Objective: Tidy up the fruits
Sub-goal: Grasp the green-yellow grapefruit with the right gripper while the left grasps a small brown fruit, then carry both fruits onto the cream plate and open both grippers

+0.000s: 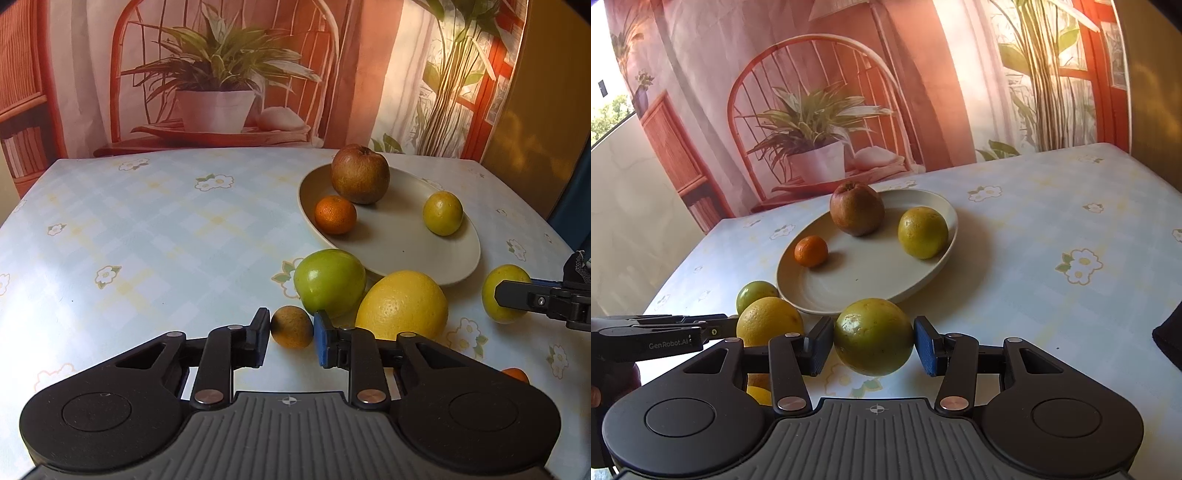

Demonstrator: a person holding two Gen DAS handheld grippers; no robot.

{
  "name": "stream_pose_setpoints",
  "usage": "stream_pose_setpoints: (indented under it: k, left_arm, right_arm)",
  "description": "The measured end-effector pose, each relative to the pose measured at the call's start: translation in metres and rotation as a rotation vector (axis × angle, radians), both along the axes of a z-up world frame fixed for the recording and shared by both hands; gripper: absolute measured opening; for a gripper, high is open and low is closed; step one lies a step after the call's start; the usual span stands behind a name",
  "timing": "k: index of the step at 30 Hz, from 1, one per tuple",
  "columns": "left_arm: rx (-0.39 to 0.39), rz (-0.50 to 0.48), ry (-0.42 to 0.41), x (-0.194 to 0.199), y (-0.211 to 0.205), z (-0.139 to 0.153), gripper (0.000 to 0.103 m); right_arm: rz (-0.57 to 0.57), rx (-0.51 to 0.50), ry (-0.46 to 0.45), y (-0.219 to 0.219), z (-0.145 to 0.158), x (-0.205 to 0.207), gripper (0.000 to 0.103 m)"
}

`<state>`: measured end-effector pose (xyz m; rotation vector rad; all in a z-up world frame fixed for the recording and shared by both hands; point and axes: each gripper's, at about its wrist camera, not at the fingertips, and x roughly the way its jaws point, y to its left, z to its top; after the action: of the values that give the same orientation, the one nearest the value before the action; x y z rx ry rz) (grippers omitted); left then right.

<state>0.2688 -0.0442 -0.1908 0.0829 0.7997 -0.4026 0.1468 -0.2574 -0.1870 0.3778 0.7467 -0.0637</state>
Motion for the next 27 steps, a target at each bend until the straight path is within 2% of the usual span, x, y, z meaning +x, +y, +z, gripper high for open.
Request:
stream_pose_setpoints:
  k: [6, 13, 20, 27]
  left_arm:
    - [0.021, -0.024, -0.015, -0.002, 0.0, 0.001, 0.027]
    - [-0.009, 0.015, -0.054, -0.003, 0.011, 0.017, 0.027]
    - [-0.028, -0.01, -0.127, -0.005, 0.003, 0.04, 0.027]
    - [-0.041, -0.034, -0.155, -0.001, -0.008, 0.049, 0.027]
  right_arm:
    - [0.003, -0.009, -0.004, -0.004, 0.002, 0.003, 0.044]
    - [0.018, -0.032, -0.015, -0.005, 0.007, 0.009, 0.044]
    - [0.034, -0.055, -0.022, -0.008, 0.012, 0.018, 0.044]
    - [0.048, -0.077, -0.027, -0.01, 0.016, 0.025, 0.044]
